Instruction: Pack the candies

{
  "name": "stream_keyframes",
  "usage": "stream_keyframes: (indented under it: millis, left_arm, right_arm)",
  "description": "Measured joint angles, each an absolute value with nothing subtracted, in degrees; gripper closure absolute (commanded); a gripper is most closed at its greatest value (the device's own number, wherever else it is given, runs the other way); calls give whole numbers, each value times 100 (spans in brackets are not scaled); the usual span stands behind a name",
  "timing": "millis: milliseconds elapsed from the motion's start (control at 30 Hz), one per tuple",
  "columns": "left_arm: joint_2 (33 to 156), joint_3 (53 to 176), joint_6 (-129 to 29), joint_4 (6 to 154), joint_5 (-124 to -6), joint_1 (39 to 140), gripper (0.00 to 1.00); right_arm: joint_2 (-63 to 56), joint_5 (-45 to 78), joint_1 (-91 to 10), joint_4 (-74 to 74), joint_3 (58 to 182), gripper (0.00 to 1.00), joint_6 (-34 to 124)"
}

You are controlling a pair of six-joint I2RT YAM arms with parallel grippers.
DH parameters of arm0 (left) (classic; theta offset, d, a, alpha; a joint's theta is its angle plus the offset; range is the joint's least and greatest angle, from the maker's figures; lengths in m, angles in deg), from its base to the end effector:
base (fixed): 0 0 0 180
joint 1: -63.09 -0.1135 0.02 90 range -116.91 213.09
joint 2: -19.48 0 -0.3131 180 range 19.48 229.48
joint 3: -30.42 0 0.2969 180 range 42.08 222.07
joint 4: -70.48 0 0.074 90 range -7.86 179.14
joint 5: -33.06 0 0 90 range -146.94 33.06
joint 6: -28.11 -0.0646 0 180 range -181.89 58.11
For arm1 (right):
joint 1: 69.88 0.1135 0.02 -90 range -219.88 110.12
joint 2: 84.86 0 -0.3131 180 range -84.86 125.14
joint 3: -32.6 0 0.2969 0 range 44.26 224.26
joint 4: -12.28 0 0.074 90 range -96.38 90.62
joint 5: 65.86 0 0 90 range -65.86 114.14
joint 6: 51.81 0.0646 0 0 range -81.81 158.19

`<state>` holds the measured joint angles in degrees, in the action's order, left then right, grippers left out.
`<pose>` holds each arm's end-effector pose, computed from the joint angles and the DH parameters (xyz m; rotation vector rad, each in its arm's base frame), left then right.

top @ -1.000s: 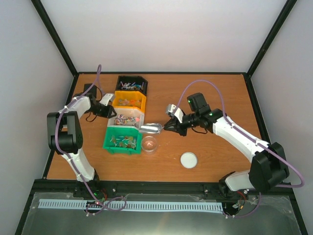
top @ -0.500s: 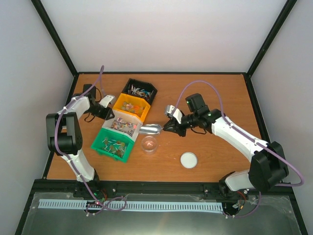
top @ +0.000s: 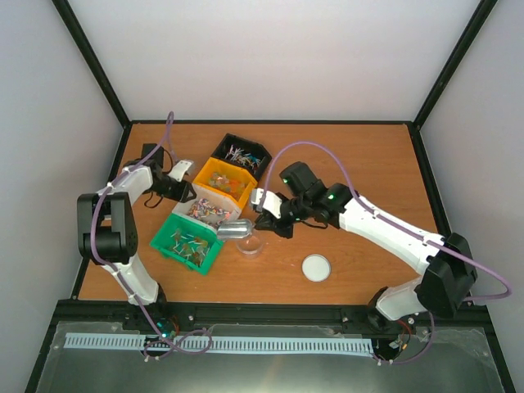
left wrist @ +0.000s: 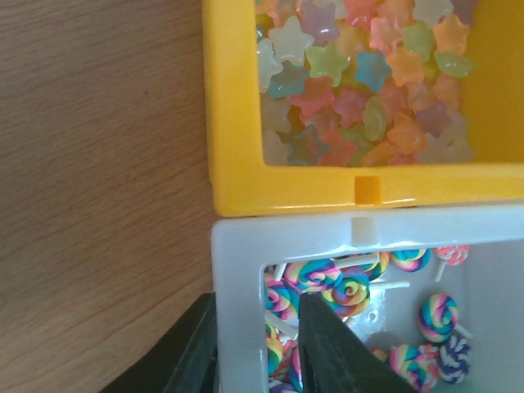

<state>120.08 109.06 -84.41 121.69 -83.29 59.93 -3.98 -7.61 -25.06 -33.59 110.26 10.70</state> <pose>0.3921 -0.0071 0.1840 0.5479 2.6541 -0.5291 0.2252 0.2717 0.3085 -1.6213 1.7875 0.8095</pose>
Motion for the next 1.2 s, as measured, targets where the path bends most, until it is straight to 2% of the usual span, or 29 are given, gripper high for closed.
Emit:
stream_keyframes:
  millis: [33, 200, 433, 567, 867, 1200]
  left_arm:
    - [11980, 10897, -8369, 12169, -8327, 5998, 54]
    - [11811, 10888, -8072, 12162, -8172, 6004, 40]
    - [11514, 10818, -7718, 12149, -8036, 5790, 33]
    - [11287, 10621, -7678, 12116, -7986, 5685, 34]
    - [10828, 10018, -7709, 12118, -8054, 5670, 43]
    - [10607, 9524, -7768, 12114, -8521, 5934, 43]
  right_arm:
    - [-367, -680, -2406, -3447, 11113, 97, 1097]
    - [170, -103, -1916, -4142, 11985, 97, 1385]
    - [1276, 424, -1298, -4920, 13155, 97, 1864]
    - [1585, 623, -1066, -5320, 13592, 97, 2052]
    - [2494, 817, -841, -5851, 14921, 97, 2194]
    - [2970, 1016, -828, -6142, 15065, 97, 2225]
